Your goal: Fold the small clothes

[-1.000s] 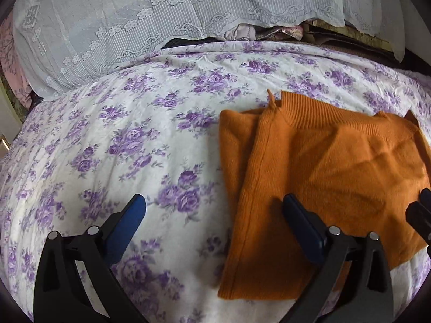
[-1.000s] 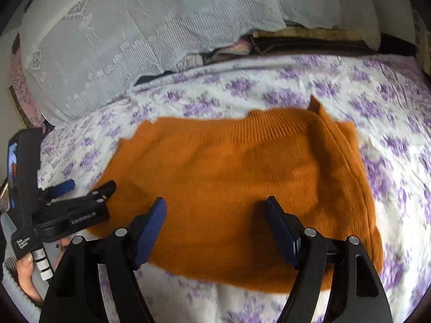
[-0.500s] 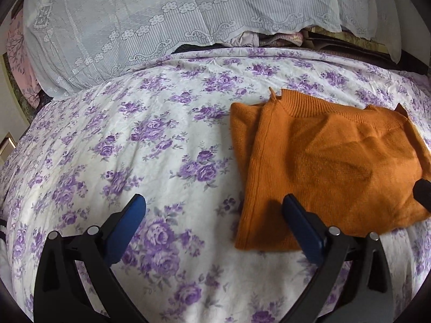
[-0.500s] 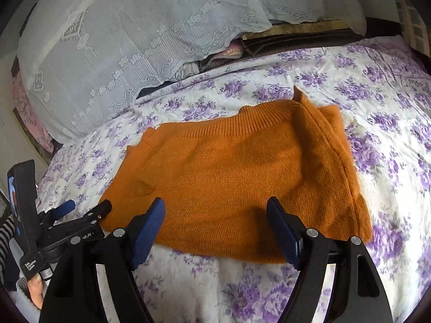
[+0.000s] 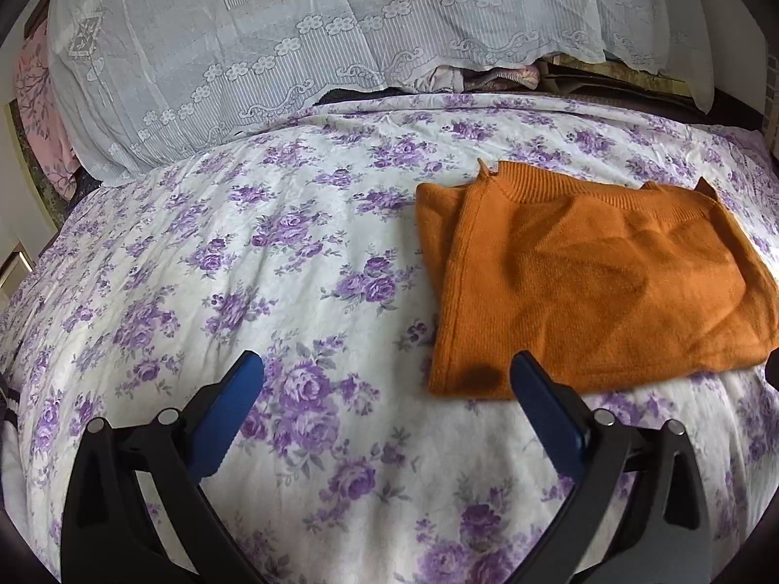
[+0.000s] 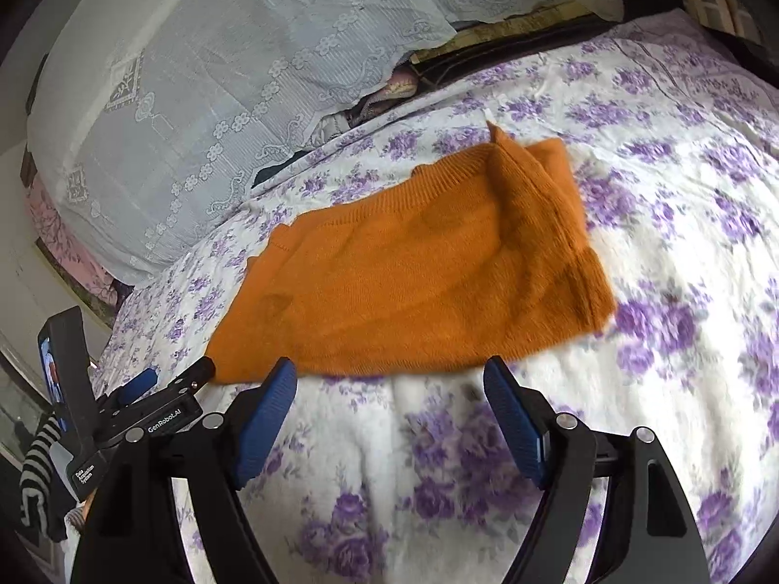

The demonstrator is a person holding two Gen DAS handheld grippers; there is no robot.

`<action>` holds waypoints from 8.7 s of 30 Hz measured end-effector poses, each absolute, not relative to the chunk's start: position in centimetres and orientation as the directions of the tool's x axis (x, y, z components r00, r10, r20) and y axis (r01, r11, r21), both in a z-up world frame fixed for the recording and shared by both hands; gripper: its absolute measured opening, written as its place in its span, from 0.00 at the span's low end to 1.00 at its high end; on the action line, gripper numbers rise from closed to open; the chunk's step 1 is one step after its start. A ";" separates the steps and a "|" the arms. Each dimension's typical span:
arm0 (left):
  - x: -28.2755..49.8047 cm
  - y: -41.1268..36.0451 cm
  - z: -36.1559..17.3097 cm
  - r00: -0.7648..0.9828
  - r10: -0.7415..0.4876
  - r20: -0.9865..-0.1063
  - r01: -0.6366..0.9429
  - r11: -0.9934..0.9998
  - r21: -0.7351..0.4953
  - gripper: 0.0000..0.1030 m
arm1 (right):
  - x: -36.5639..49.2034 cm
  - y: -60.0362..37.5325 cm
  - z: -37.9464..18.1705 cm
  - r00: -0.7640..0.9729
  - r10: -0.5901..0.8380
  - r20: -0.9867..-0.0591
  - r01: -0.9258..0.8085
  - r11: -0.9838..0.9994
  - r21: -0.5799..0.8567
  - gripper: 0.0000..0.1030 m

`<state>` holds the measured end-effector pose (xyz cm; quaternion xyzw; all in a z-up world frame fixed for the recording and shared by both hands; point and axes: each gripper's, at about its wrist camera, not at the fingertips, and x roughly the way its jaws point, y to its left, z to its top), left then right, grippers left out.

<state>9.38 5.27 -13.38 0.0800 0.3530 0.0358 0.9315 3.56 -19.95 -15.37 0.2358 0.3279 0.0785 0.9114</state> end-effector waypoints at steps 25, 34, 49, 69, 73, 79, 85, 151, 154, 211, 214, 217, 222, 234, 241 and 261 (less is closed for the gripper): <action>13.3 1.1 -10.6 0.738 0.113 -0.665 0.004 0.985 0.172 0.96 | 8.6 -26.2 -17.0 0.738 0.437 -0.514 0.069 0.709 0.702 0.94; 16.7 -4.3 -13.4 0.711 0.140 -0.689 0.016 0.977 0.215 0.96 | 11.3 -26.6 -16.9 0.770 0.432 -0.469 0.038 0.703 0.710 0.97; 17.5 -3.7 -13.5 0.721 0.085 -0.687 0.029 0.988 0.153 0.96 | 14.4 -27.9 -16.6 0.802 0.387 -0.456 0.039 0.727 0.685 0.97; 19.0 -5.4 -14.6 0.706 0.076 -0.705 0.052 0.986 0.159 0.96 | 13.9 -28.2 -16.7 0.813 0.365 -0.453 0.060 0.722 0.689 0.90; 18.2 -5.1 -13.2 0.743 0.070 -0.666 0.045 0.987 0.154 0.96 | 13.8 -28.5 -16.5 0.818 0.360 -0.448 0.069 0.713 0.698 0.88; 20.9 -4.5 -12.8 0.718 0.084 -0.691 0.009 0.992 0.130 0.96 | 13.8 -30.4 -16.7 0.833 0.326 -0.447 0.120 0.682 0.722 0.81; 21.7 -4.1 -14.7 0.677 0.056 -0.734 0.024 0.995 0.098 0.96 | 14.2 -30.0 -16.7 0.818 0.312 -0.484 0.125 0.724 0.678 0.78; 22.4 3.5 -13.9 0.628 -0.185 -0.756 0.141 0.982 -0.123 0.93 | 13.6 -15.2 -8.6 0.747 0.527 -0.405 -0.178 0.745 0.642 0.32; 22.4 3.2 -13.9 0.623 -0.189 -0.760 0.154 0.981 -0.118 0.93 | 9.7 -15.3 -7.7 0.763 0.473 -0.441 -0.248 0.844 0.476 0.44; 22.6 6.5 -11.4 0.704 -0.057 -0.707 0.091 0.996 0.010 0.96 | 18.0 -12.4 -9.0 0.776 0.310 -0.548 -0.169 0.941 0.294 0.05; 22.5 4.5 -14.0 0.680 0.047 -0.732 0.094 0.984 0.151 0.96 | 21.8 -11.9 -11.8 0.696 0.379 -0.609 -0.168 0.911 0.376 0.06; 21.3 5.1 -14.1 0.684 0.081 -0.725 0.056 0.985 0.163 0.96 | 22.3 -10.1 -14.1 0.691 0.417 -0.590 -0.242 0.903 0.354 0.06; 19.8 7.3 -13.7 0.663 -0.026 -0.748 0.036 0.999 -0.003 0.96 | 20.5 -10.8 -13.2 0.719 0.390 -0.575 -0.236 0.915 0.326 0.02; 18.5 7.4 -14.3 0.656 -0.007 -0.755 0.033 0.999 0.019 0.96 | 13.5 -11.7 -13.9 0.671 0.403 -0.622 -0.278 0.915 0.292 0.03; 16.5 8.9 -11.9 0.710 -0.087 -0.699 0.049 0.996 -0.074 0.96 | 12.4 -11.8 -13.1 0.725 0.383 -0.572 -0.266 0.922 0.281 0.03; 20.9 6.1 -14.2 0.681 -0.027 -0.732 0.069 0.997 0.027 0.96 | 16.4 -15.5 -14.1 0.726 0.472 -0.500 -0.195 0.838 0.509 0.00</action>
